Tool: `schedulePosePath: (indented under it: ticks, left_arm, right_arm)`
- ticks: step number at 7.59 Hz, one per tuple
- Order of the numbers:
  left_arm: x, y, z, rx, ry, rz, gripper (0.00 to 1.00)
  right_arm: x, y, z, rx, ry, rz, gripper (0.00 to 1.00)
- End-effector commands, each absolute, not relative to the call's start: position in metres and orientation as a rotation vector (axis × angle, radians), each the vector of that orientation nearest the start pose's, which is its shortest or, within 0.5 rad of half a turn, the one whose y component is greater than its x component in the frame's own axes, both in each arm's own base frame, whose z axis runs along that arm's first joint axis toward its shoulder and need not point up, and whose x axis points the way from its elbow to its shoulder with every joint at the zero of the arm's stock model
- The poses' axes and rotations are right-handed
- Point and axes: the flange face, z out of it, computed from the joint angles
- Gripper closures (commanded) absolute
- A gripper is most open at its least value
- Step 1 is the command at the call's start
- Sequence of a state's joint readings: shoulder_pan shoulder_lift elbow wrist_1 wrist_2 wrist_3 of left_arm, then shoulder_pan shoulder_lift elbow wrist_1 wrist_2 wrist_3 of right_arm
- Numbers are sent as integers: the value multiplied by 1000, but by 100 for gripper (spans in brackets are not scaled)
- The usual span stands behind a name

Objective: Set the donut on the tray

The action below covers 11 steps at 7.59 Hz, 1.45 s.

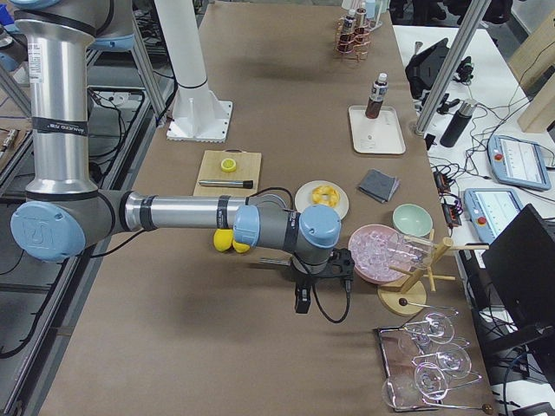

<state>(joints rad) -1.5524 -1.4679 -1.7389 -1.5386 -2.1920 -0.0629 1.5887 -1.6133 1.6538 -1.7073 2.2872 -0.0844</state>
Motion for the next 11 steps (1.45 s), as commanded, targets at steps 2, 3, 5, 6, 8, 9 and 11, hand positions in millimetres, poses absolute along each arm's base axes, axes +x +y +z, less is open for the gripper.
schedulePosePath:
  ticks: [2, 3, 5, 6, 8, 9, 11]
  left_arm:
    - [-67, -454, 634, 13, 622, -31, 2]
    - [-66, -455, 634, 13, 622, -29, 2]
    - [-66, -455, 634, 14, 622, -30, 2]
    - [-66, -456, 633, 15, 622, -28, 2]
    - [-65, -457, 630, 19, 623, -28, 2]
    - [-65, -457, 629, 21, 623, -27, 2]
    - [-61, -458, 628, 21, 623, -20, 2]
  right_arm:
    - [77, -462, 656, -55, -718, -30, 0]
    - [77, -462, 656, -55, -718, -30, 0]
    - [77, -463, 653, -44, -717, -31, 0]
    - [76, -464, 649, -28, -718, -31, 0]
    - [70, -462, 630, -7, -802, -21, 0]
    - [64, -464, 618, 1, -837, -15, 0]
    - [29, -470, 573, -3, -869, 21, 0]
